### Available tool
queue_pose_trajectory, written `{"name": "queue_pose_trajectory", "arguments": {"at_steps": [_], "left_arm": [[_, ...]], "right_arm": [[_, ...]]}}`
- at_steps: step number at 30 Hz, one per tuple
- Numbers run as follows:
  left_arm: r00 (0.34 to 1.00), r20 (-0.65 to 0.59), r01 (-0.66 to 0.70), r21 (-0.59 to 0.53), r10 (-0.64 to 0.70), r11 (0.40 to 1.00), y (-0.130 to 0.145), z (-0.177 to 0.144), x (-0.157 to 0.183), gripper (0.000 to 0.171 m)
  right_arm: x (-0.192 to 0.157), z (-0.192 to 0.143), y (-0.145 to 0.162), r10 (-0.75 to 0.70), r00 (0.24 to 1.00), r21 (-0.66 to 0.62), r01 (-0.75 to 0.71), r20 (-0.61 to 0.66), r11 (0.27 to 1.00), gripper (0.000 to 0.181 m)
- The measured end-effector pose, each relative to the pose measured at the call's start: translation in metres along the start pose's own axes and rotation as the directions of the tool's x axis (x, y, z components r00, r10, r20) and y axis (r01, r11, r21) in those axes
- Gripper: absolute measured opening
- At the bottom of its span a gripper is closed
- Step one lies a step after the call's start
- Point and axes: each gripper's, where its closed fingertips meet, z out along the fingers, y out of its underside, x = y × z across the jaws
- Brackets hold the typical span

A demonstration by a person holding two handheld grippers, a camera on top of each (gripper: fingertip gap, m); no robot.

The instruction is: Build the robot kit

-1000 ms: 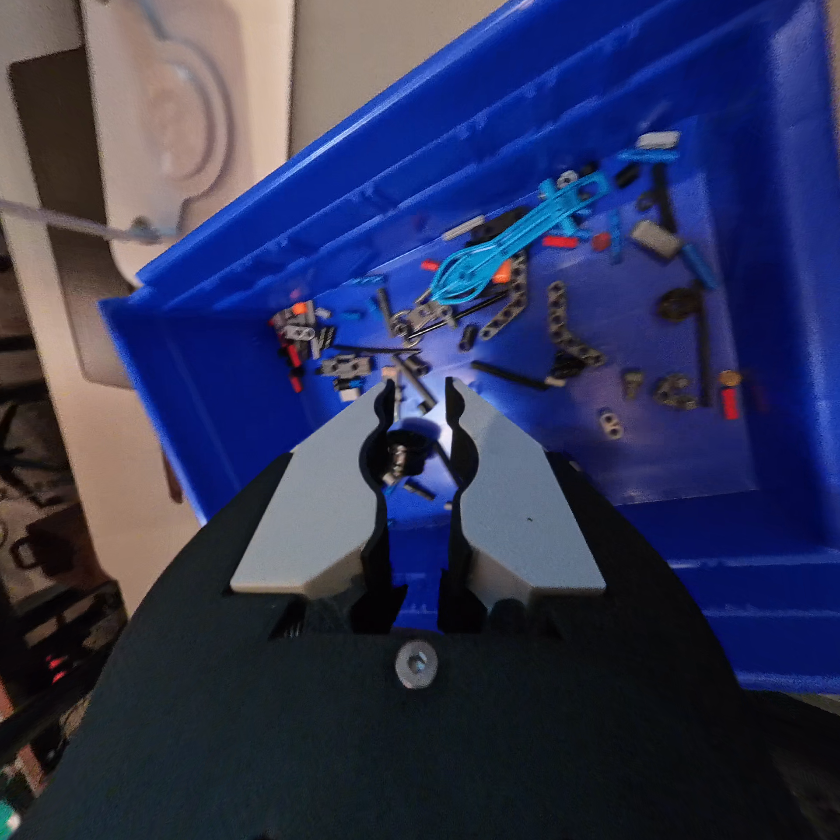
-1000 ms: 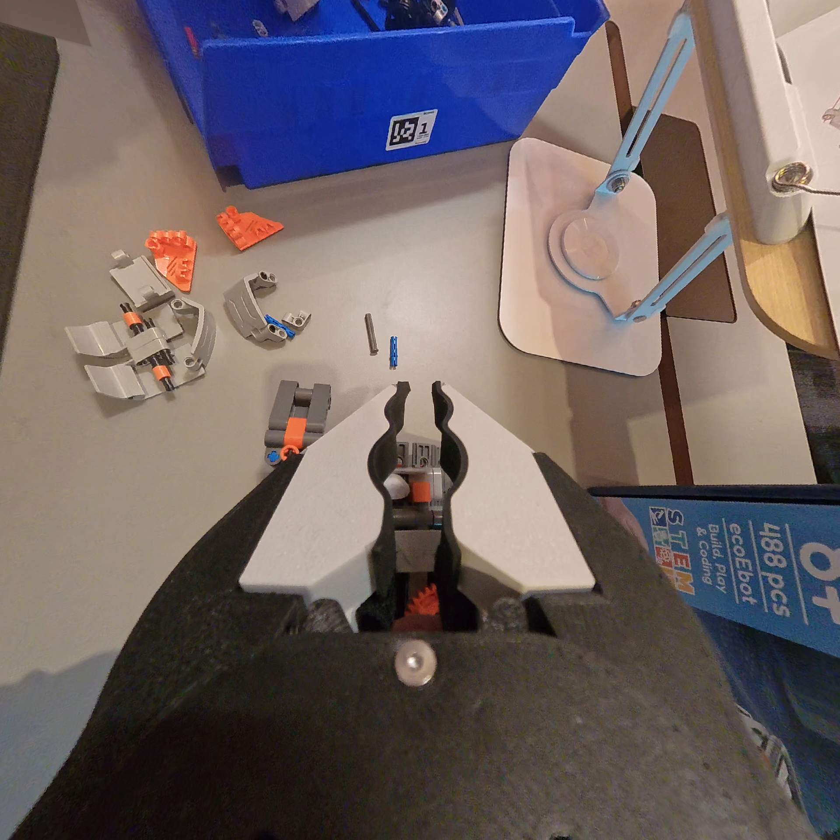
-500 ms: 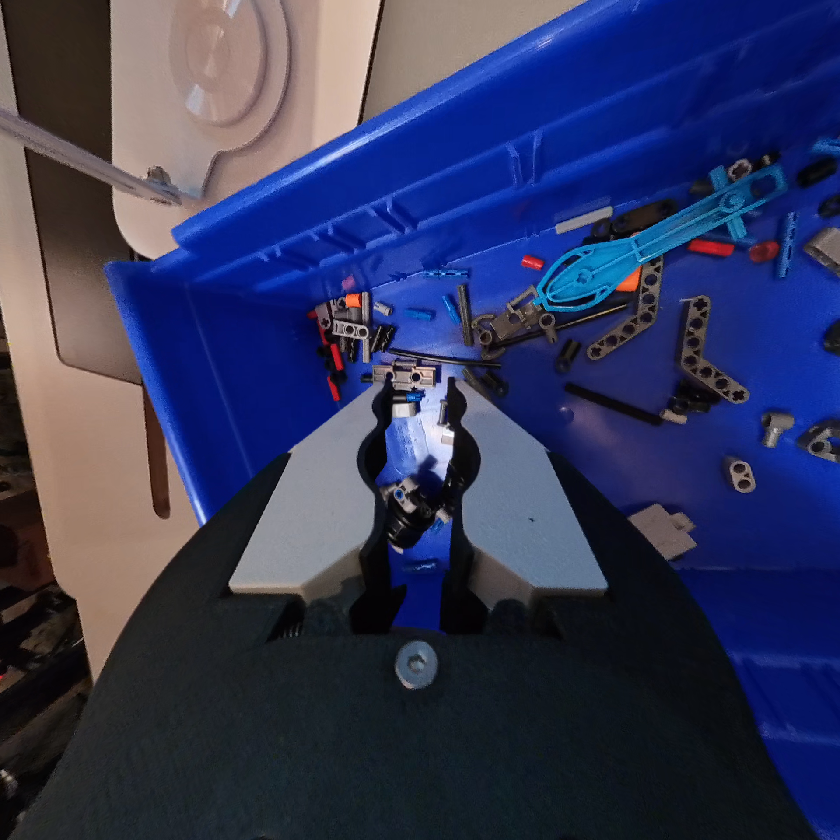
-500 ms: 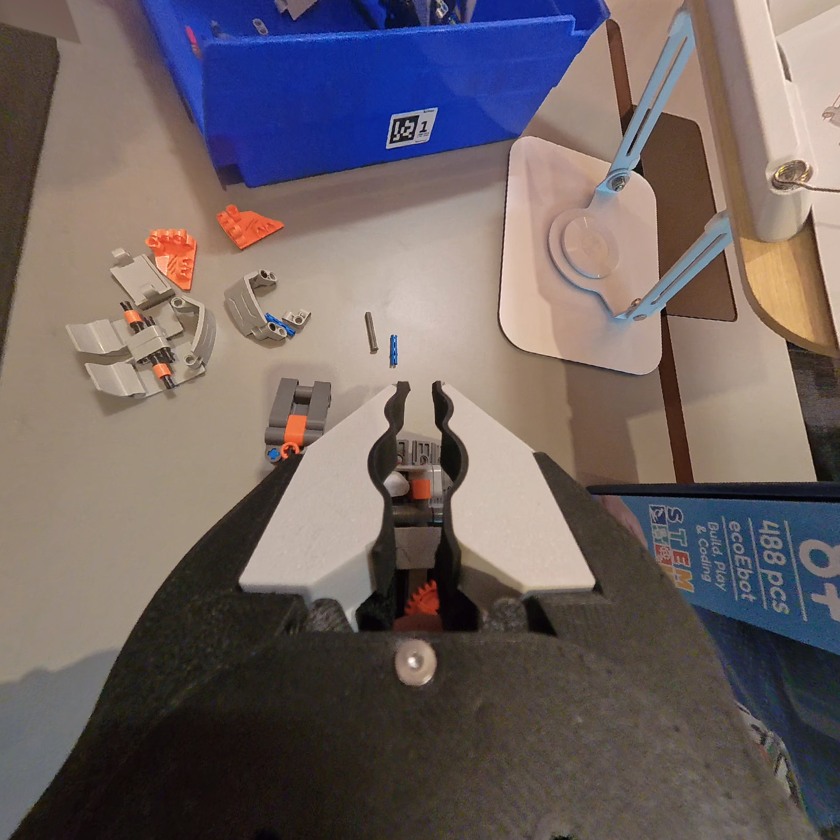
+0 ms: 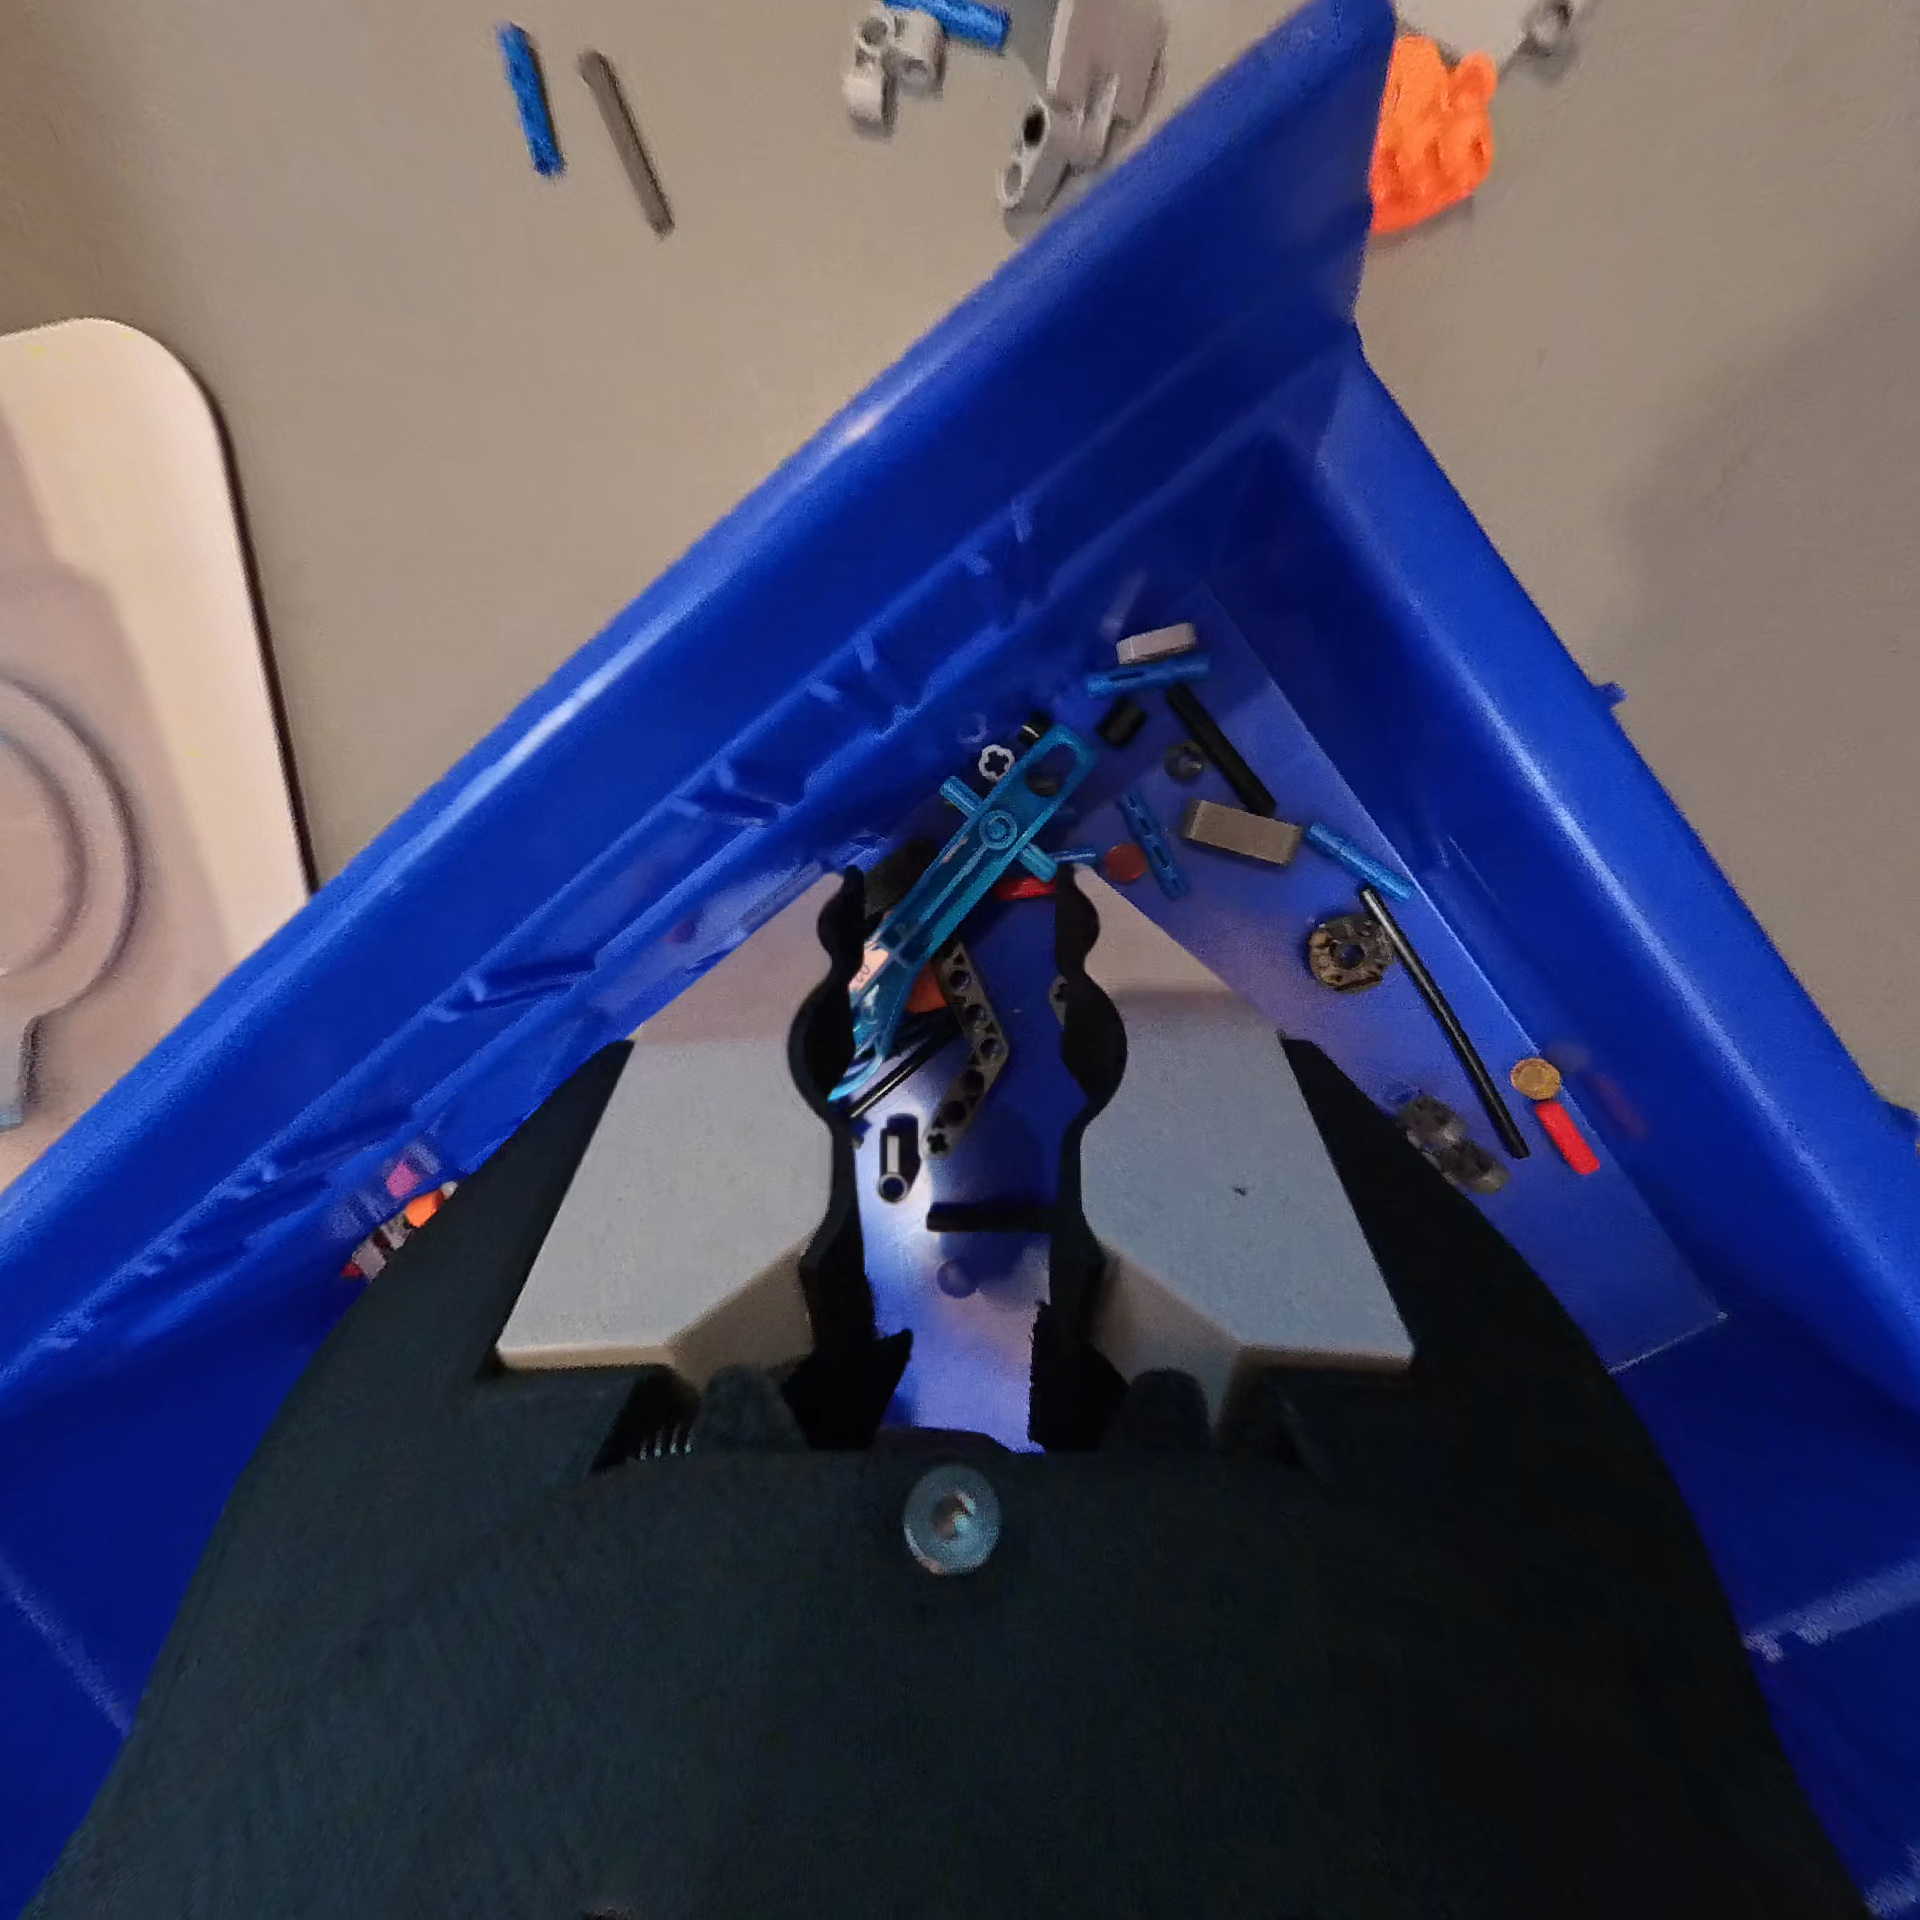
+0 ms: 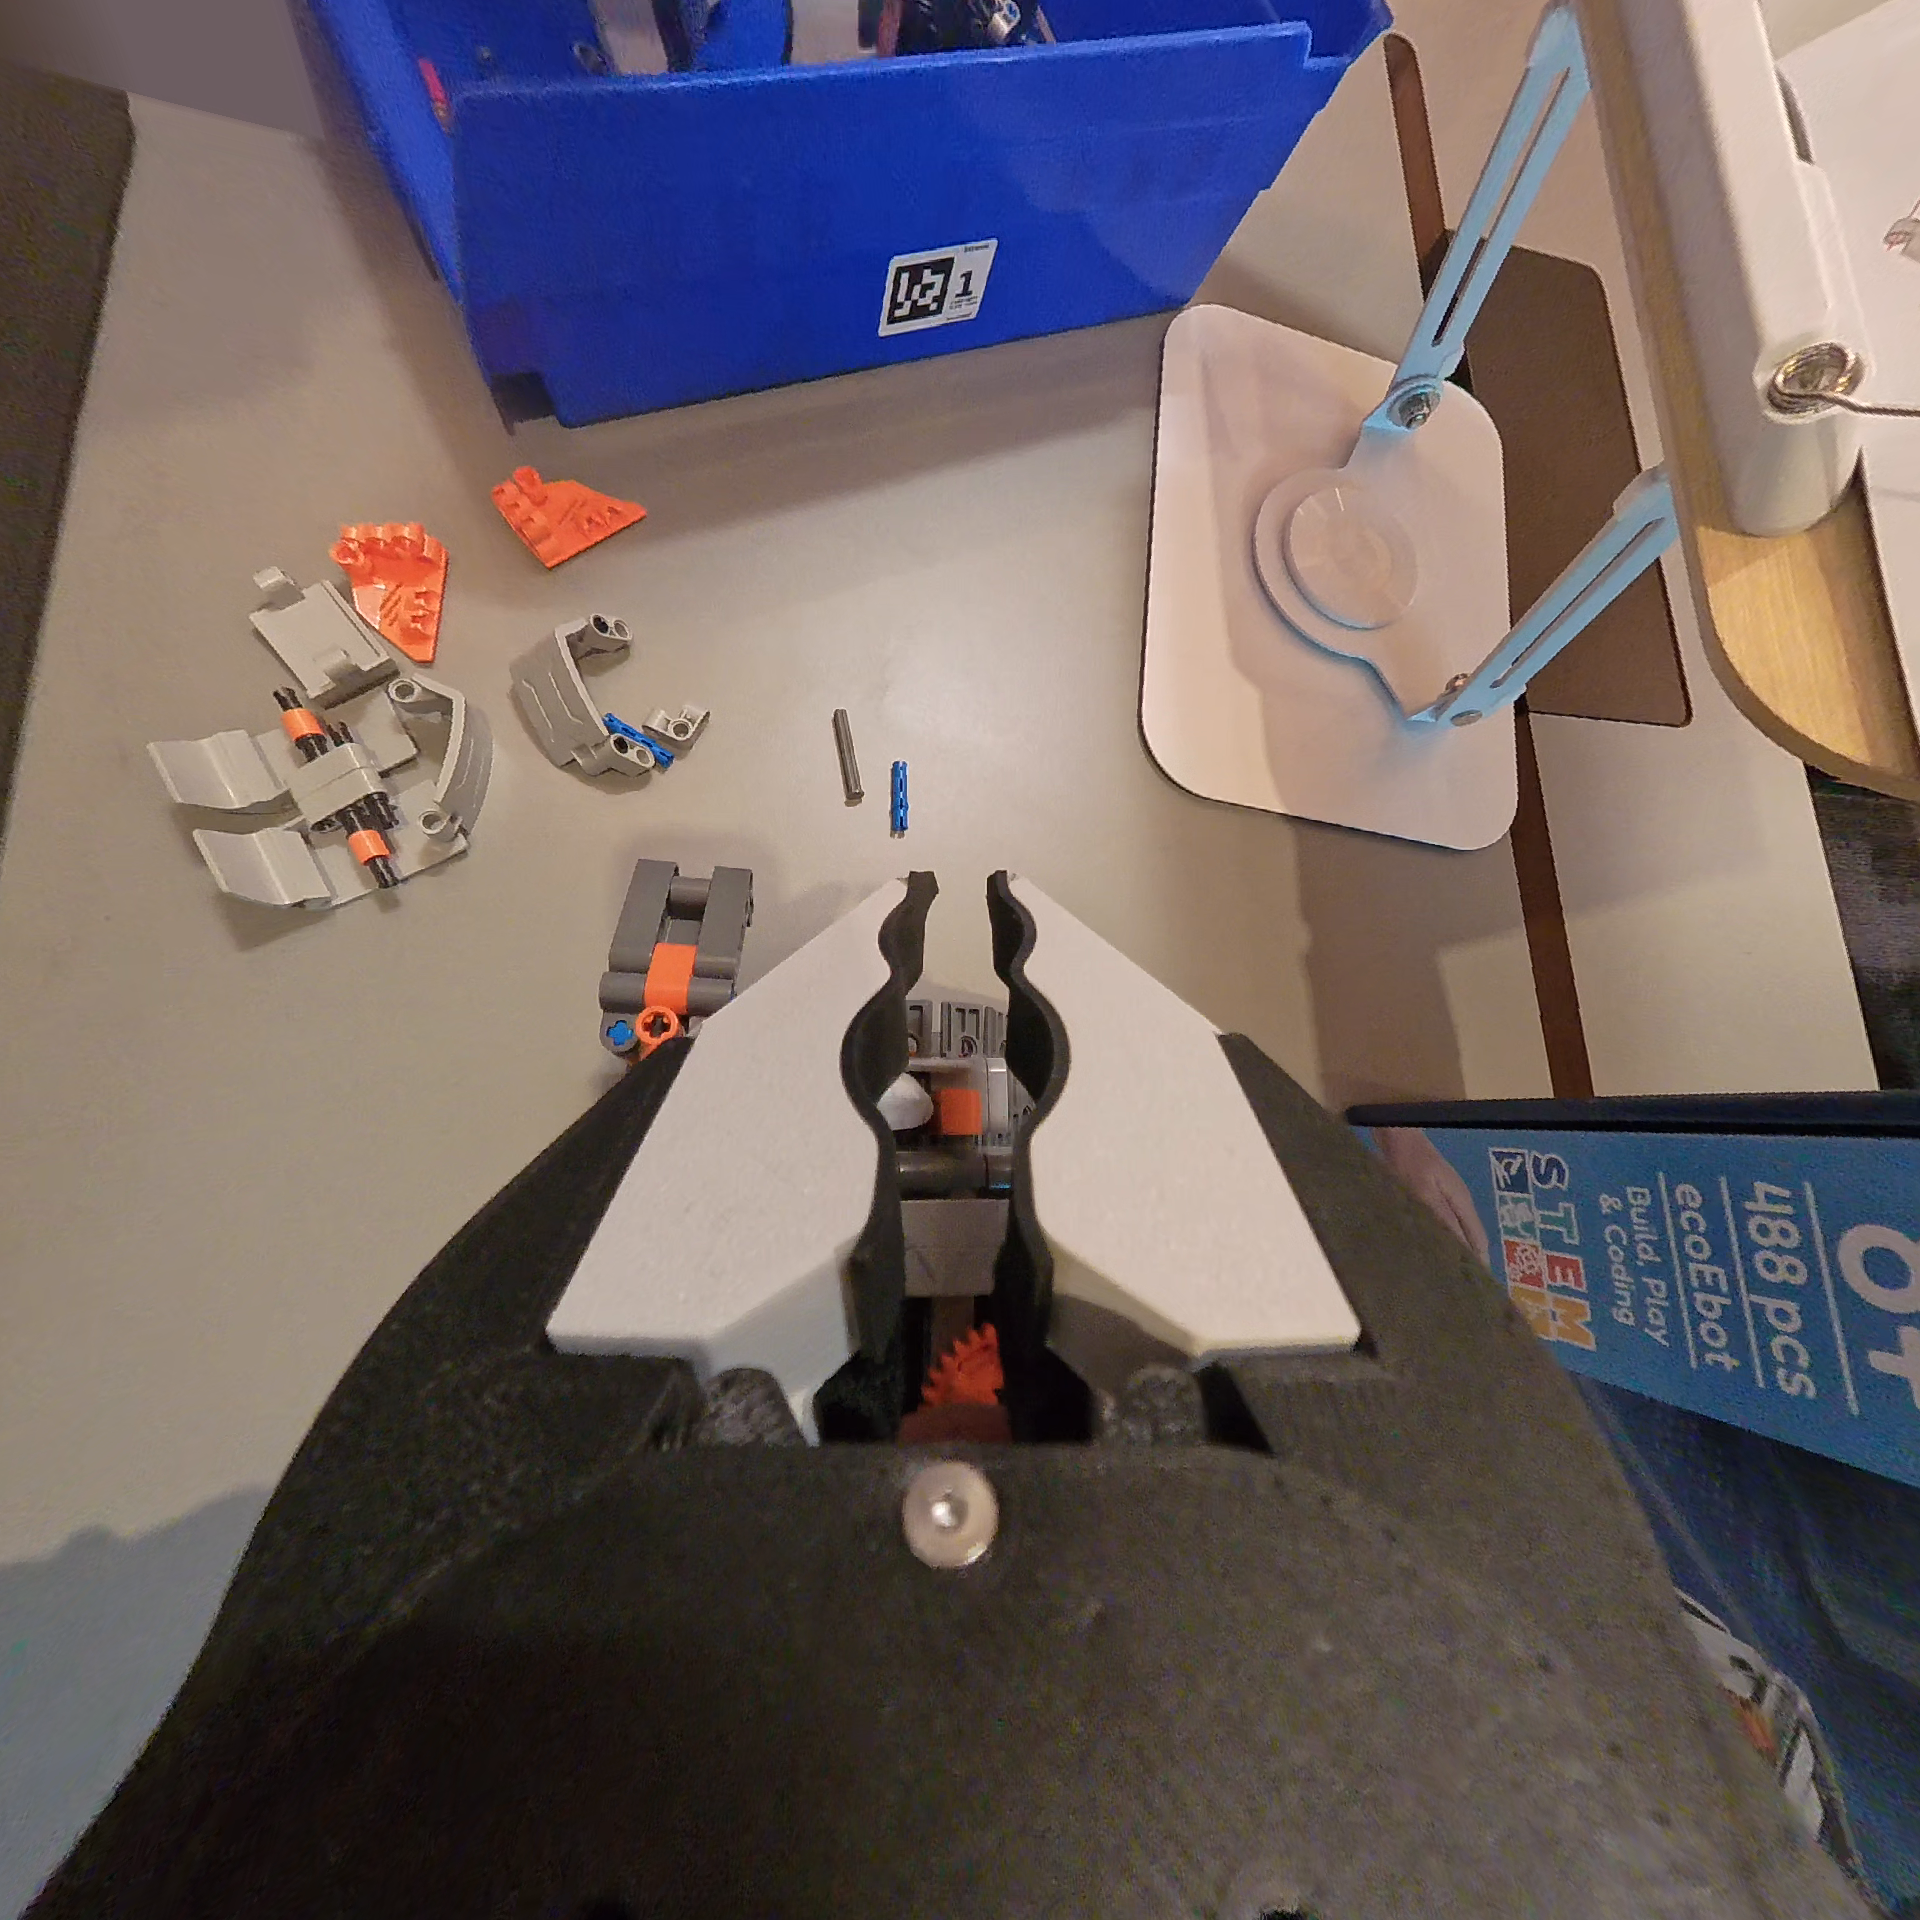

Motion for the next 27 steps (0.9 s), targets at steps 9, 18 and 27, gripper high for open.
{"name": "queue_pose_trajectory", "arguments": {"at_steps": [9,18,27], "left_arm": [[1.000,0.017,0.006,-0.028,-0.005,1.000,0.011,-0.001,-0.002,0.012],[0.980,0.115,0.186,-0.234,-0.162,0.954,0.080,-0.060,-0.014,0.010],[0.986,0.160,-0.036,-0.061,0.045,0.998,0.013,-0.026,-0.008,0.026]], "right_arm": [[0.000,0.000,0.000,0.000,1.000,0.002,0.000,0.003,1.000,0.010],[-0.001,-0.001,0.000,-0.003,1.000,-0.001,0.003,0.001,1.000,0.010],[-0.002,-0.001,0.000,-0.007,1.000,-0.003,0.007,0.004,1.000,0.010]]}}
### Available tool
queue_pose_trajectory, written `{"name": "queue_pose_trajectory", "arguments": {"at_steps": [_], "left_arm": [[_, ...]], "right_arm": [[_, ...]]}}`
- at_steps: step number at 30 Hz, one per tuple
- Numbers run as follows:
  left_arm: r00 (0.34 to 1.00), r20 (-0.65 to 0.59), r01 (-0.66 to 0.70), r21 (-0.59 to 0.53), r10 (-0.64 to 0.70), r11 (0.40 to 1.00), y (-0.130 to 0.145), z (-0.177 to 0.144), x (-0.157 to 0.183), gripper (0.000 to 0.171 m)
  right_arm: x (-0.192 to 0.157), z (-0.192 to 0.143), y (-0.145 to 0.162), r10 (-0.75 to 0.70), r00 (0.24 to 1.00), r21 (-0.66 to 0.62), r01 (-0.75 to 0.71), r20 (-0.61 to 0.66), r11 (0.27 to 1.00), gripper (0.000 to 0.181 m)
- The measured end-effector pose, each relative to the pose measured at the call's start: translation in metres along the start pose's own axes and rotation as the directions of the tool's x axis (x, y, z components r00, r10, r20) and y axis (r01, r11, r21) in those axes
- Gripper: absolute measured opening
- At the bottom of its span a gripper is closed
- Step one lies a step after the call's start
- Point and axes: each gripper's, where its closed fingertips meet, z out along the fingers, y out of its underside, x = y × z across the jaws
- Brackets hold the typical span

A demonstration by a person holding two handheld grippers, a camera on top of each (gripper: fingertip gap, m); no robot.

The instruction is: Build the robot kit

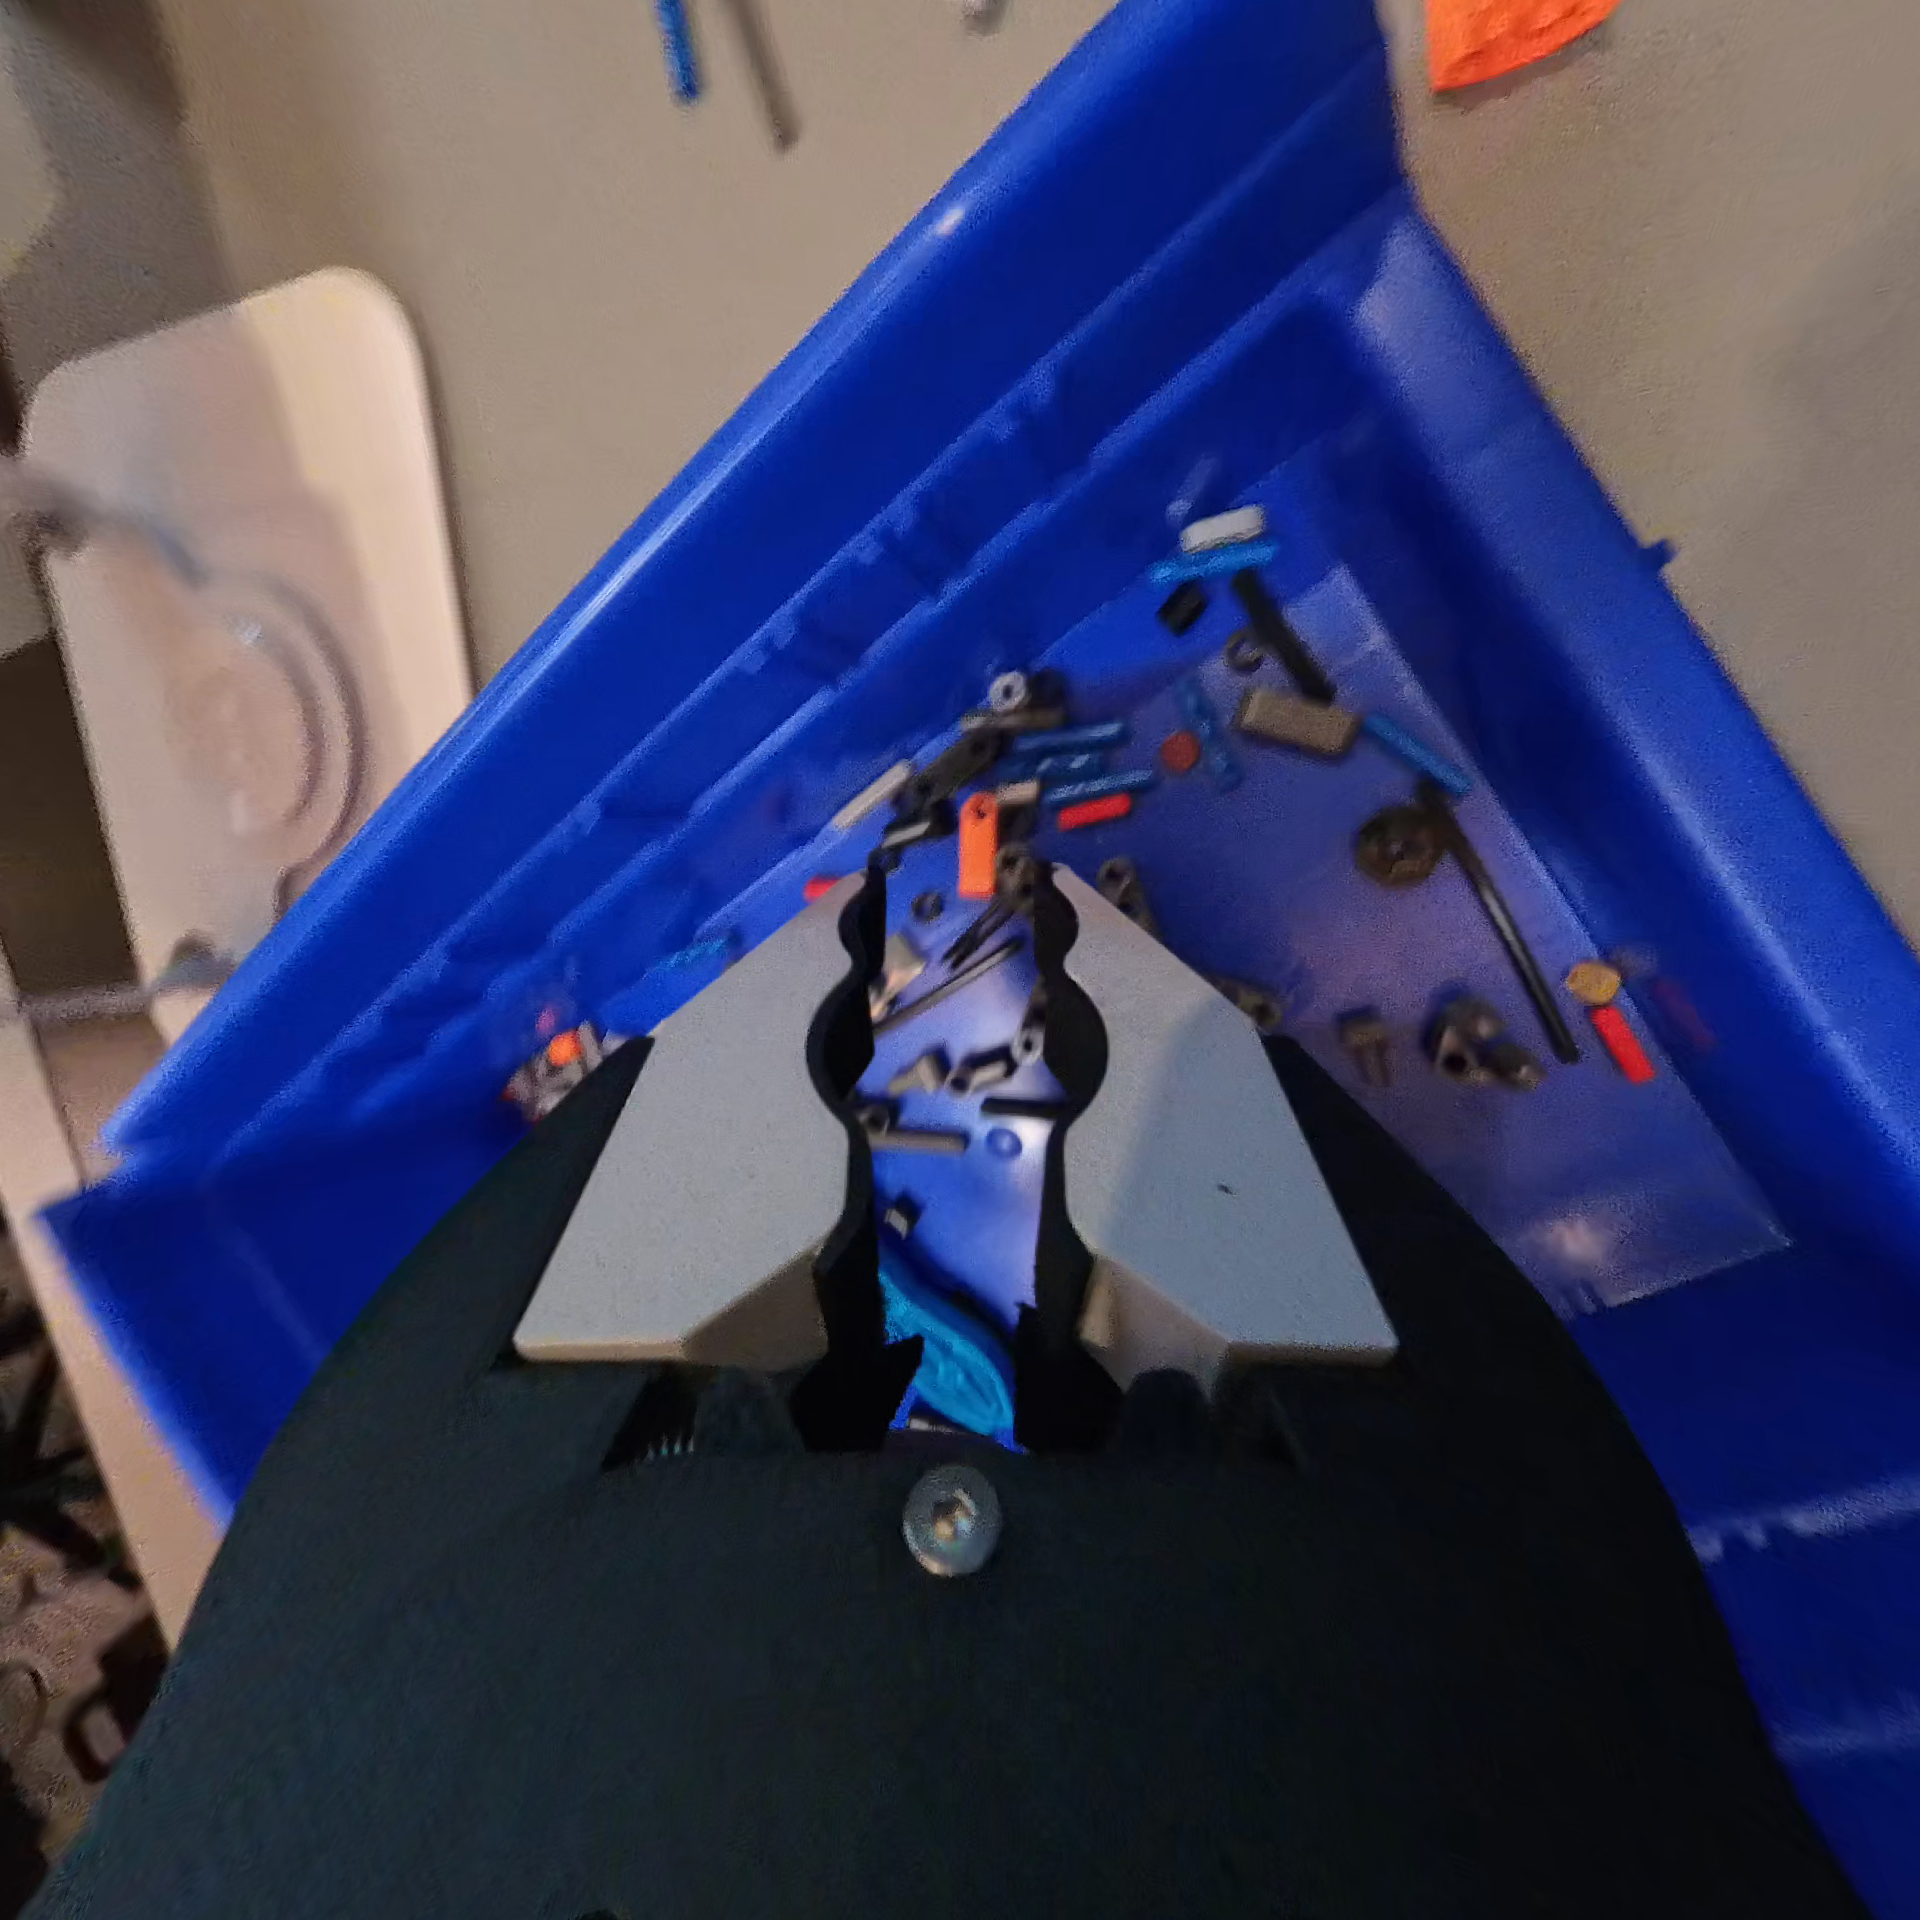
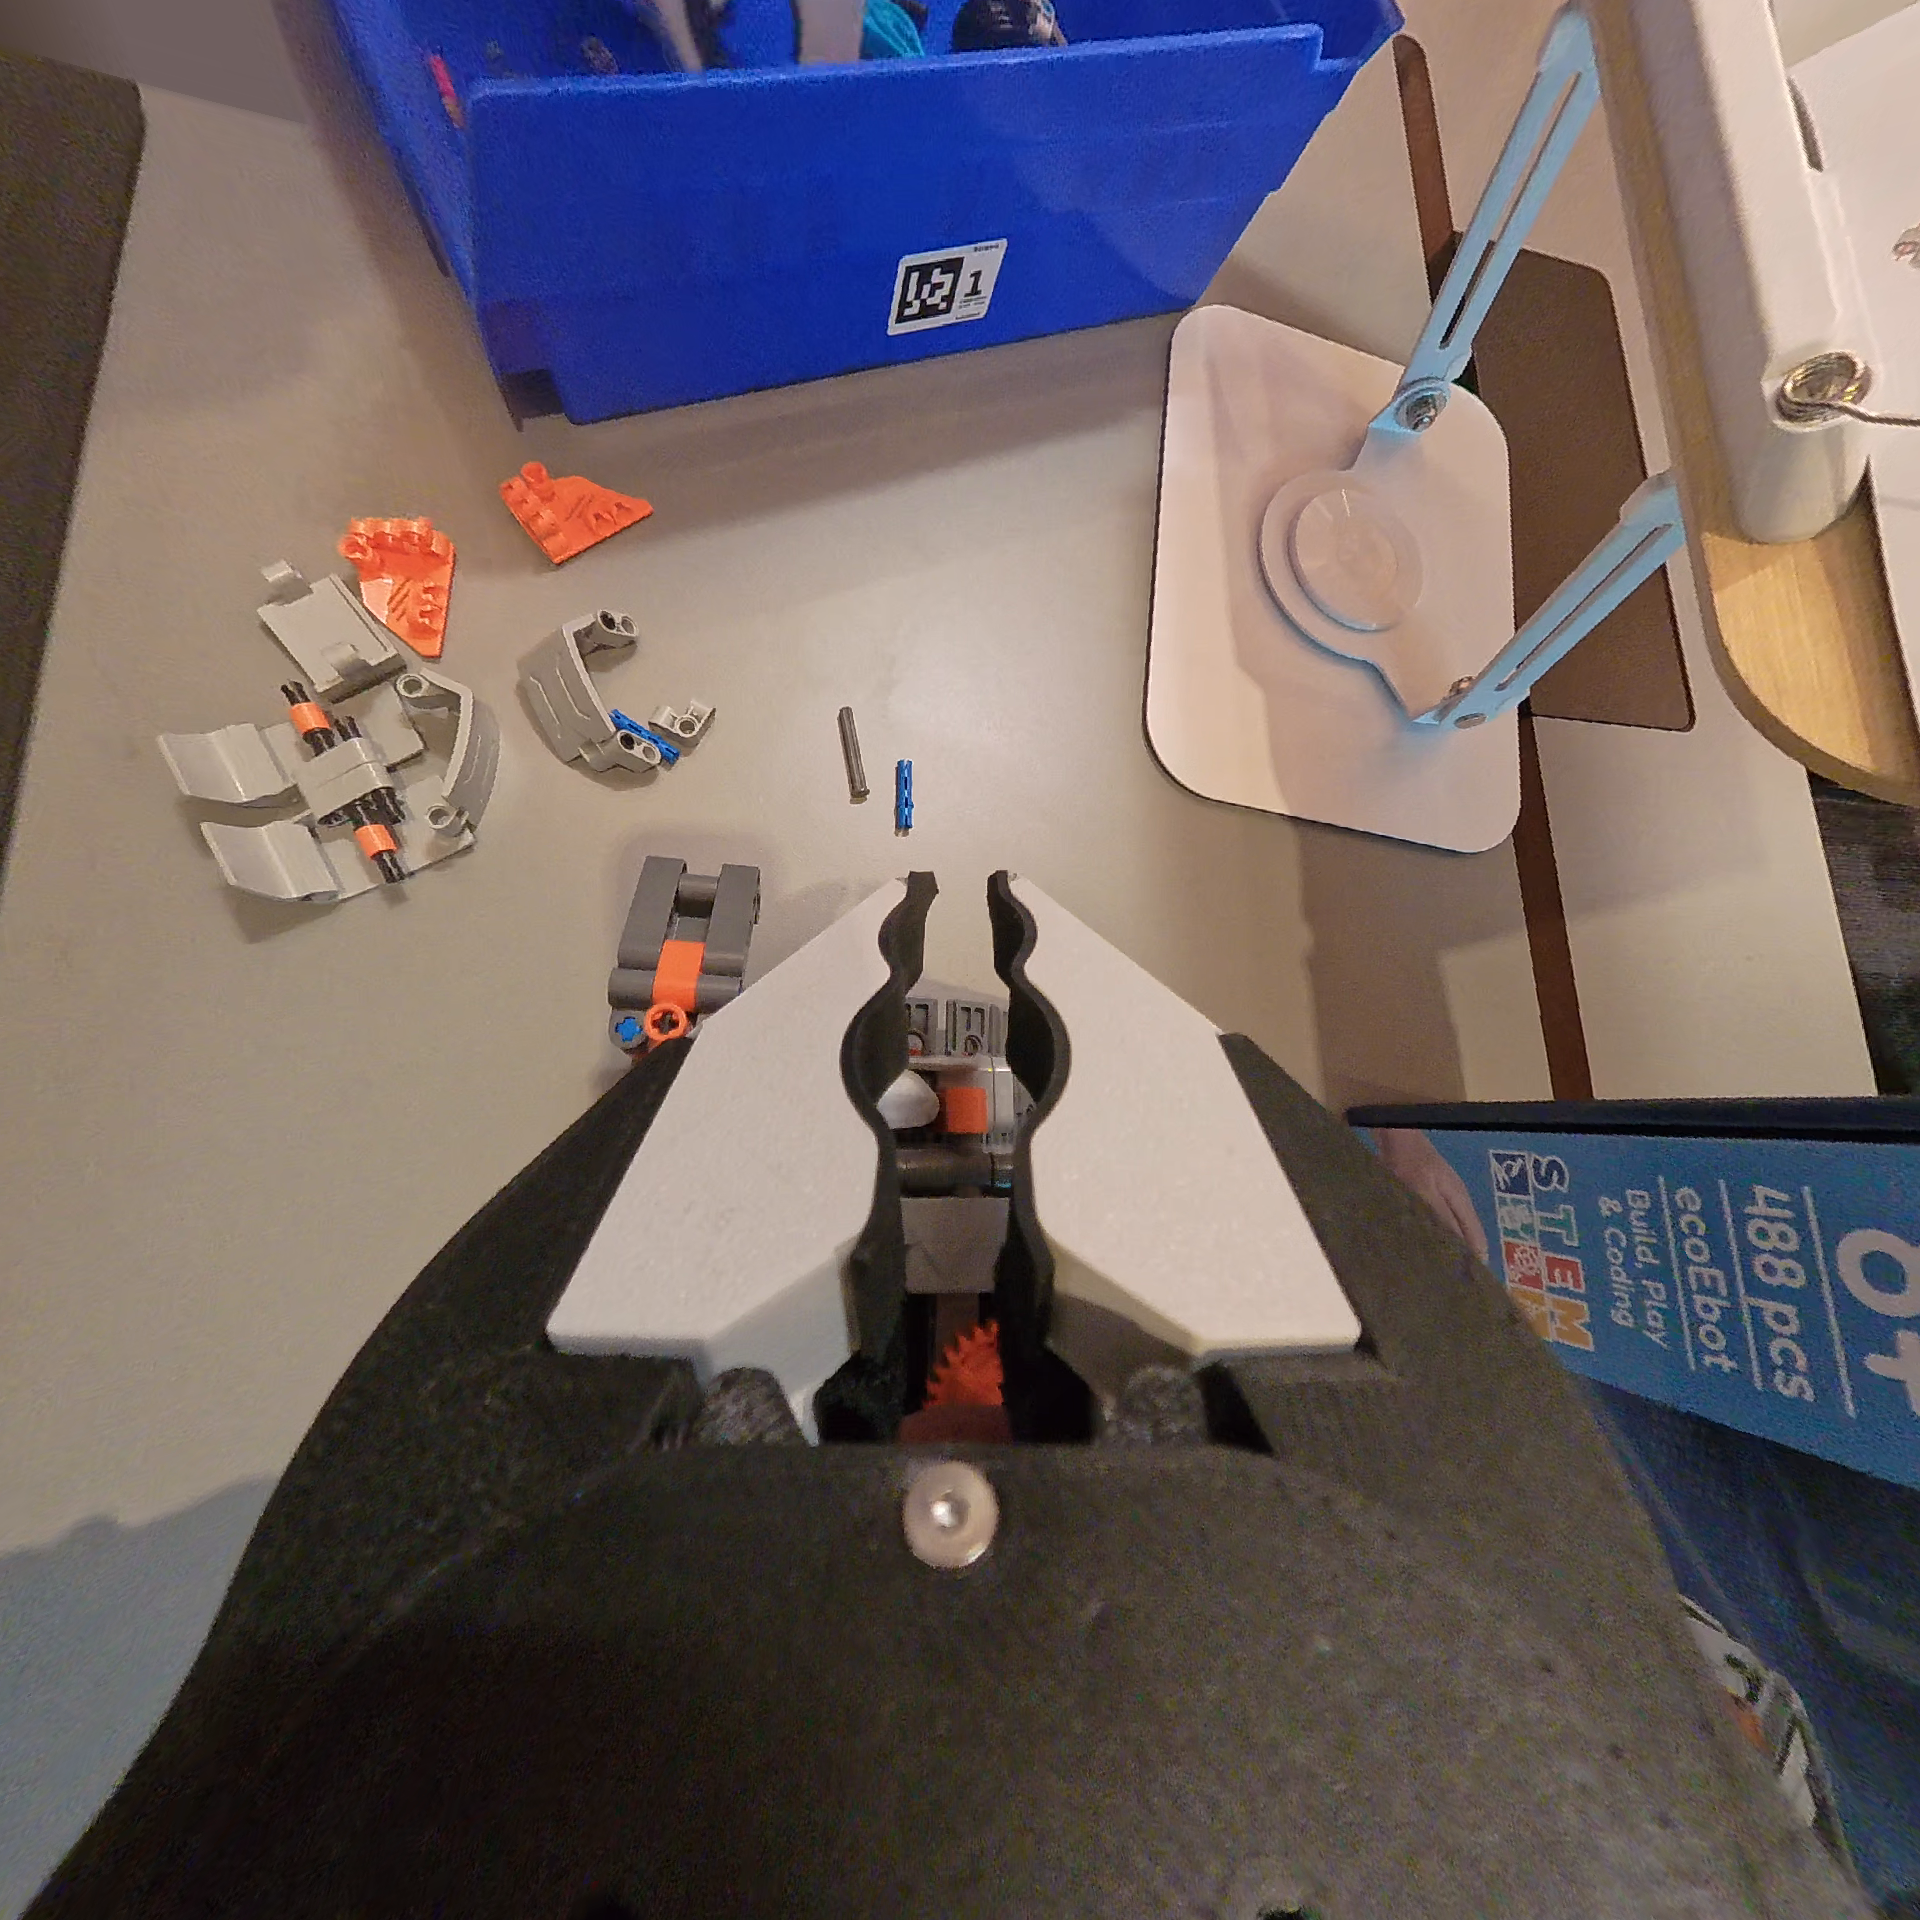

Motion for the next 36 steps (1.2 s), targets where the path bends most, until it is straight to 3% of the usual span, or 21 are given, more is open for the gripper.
{"name": "queue_pose_trajectory", "arguments": {"at_steps": [2,6,9,19,22,27,33,36], "left_arm": [[0.998,-0.021,-0.053,-0.020,0.053,0.998,-0.006,0.017,0.007,0.024],[0.999,-0.023,-0.034,-0.025,0.034,0.999,-0.008,0.037,0.002,0.023],[0.999,-0.041,-0.018,0.017,0.019,1.000,-0.012,0.040,0.000,0.012],[0.995,-0.094,0.028,0.012,-0.026,1.000,-0.002,0.037,0.002,0.009],[0.995,-0.091,0.034,0.020,-0.032,0.999,-0.002,0.034,0.004,0.000],[0.994,-0.094,0.059,0.029,-0.056,0.998,0.000,0.034,0.005,0.000],[0.990,-0.119,0.075,0.005,-0.074,0.997,0.003,0.032,0.008,0.020],[0.985,-0.150,0.090,-0.004,-0.089,0.996,0.006,0.035,0.012,0.015]], "right_arm": [[-0.001,0.000,0.000,-0.002,1.000,0.000,0.002,0.001,1.000,0.010],[0.000,0.000,-0.001,-0.004,1.000,0.005,0.004,0.000,1.000,0.010],[0.000,0.000,0.000,0.000,1.000,0.007,0.000,0.002,1.000,0.010],[0.000,0.000,0.000,-0.002,1.000,0.007,0.002,0.003,1.000,0.010],[0.000,-0.001,-0.001,-0.003,1.000,0.009,0.003,0.001,1.000,0.010],[-0.001,-0.002,-0.003,-0.009,1.000,0.012,0.009,0.000,1.000,0.010],[-0.001,-0.004,-0.004,-0.013,1.000,0.015,0.013,-0.004,1.000,0.010],[0.000,-0.005,-0.005,-0.013,1.000,0.017,0.013,-0.005,1.000,0.010]]}}
